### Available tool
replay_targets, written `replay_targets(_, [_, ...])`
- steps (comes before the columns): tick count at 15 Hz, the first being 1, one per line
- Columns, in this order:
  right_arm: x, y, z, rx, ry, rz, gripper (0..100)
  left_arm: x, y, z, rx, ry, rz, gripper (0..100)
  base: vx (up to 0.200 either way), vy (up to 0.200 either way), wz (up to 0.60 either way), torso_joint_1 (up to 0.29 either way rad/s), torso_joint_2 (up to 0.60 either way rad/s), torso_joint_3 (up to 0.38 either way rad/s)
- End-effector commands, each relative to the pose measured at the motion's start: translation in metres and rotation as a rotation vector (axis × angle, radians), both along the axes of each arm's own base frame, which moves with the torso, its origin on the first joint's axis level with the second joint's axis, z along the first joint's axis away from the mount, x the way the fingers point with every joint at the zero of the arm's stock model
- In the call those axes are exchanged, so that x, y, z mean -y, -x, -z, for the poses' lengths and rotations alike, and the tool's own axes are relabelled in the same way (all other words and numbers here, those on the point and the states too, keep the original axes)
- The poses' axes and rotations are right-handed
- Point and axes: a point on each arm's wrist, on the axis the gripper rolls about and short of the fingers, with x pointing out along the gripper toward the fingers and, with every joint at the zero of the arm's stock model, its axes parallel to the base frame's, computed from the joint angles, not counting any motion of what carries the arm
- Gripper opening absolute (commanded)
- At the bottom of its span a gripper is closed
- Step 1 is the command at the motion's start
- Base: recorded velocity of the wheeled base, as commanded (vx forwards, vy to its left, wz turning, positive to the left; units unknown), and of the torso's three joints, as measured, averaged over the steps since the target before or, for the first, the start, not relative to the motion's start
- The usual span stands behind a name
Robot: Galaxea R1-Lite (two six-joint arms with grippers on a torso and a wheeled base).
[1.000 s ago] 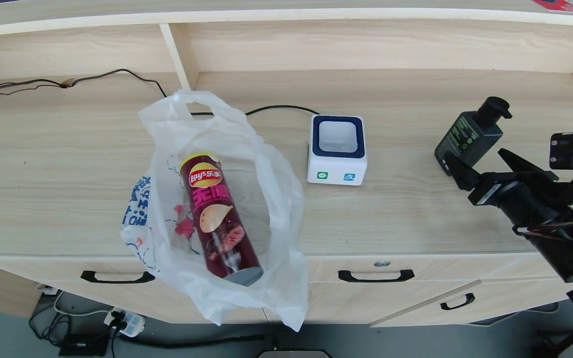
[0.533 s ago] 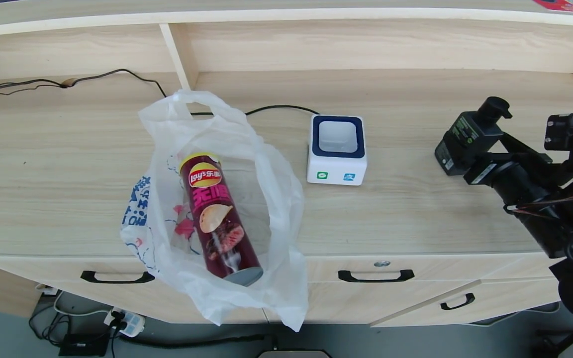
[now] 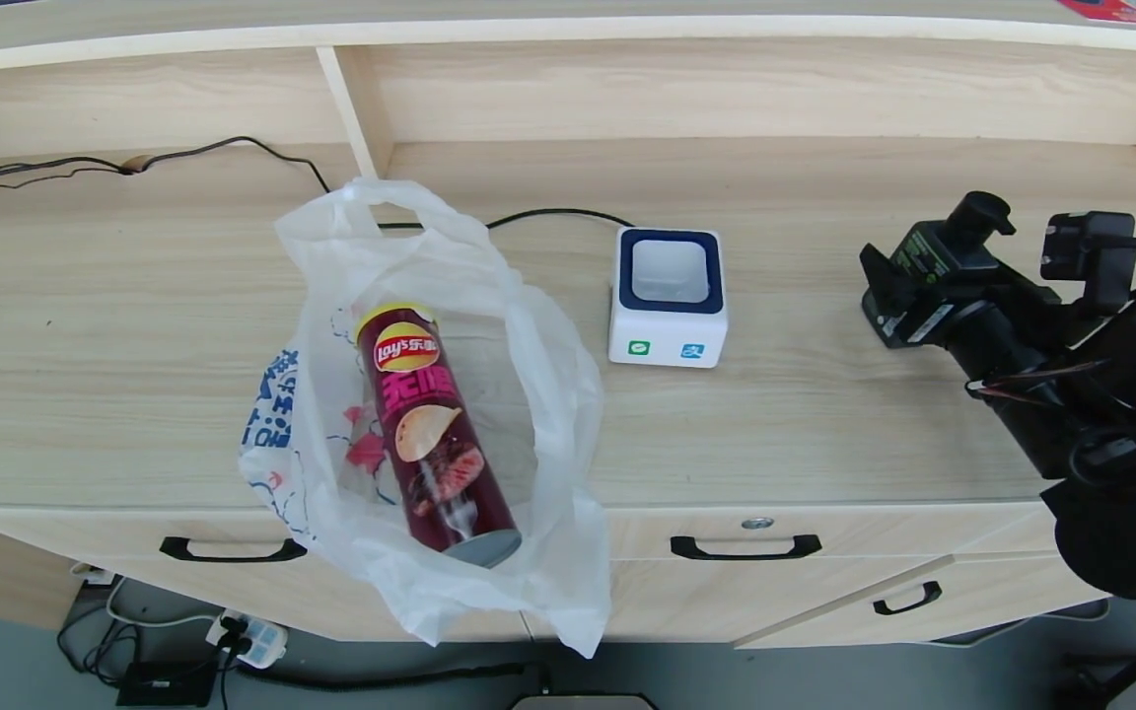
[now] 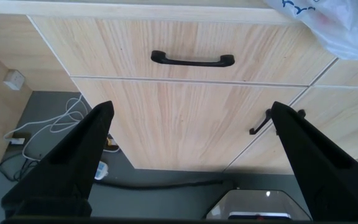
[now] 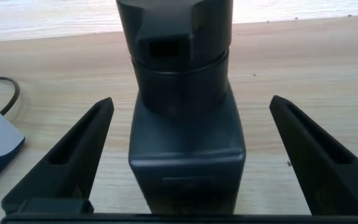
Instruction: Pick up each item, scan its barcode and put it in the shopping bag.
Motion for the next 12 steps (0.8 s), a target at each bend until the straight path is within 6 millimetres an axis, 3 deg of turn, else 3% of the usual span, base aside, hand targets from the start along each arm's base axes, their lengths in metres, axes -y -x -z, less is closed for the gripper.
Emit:
replay_targets(1, [-0.001,-0.007,0.004,-0.005,-0.001,0.001,100,0.0,0.0,0.0,0.001,0.0,0.0,100,0.0,0.0,0.0,0.0,0.0,0.0])
replay_targets(2, [-0.001,-0.008,0.005,-0.009,0.0,0.001,100,0.0,0.0,0.0,-0.001,0.0,0.0,100,0.0,0.0,0.0,0.0,0.0,0.0])
replay_targets(3, [-0.001,-0.009,0.005,-0.007,0.001,0.001,0,0.0,0.0,0.0,-0.001,0.0,0.0,100,0.0,0.0,0.0,0.0,0.0,0.0])
replay_targets(9, [-0.002,-0.007,0.003,-0.001,0.003,0.0,0,0.0,0.0,0.0,-0.002,0.002,0.0,100,0.0,0.0,0.0,0.0,0.0,0.0])
replay_targets(12, [-0.008,0.002,-0.008,0.028,-0.012,-0.031,0,0.0,0.0,0.0,-0.002,0.002,0.0,100,0.0,0.0,0.0,0.0,0.0,0.0])
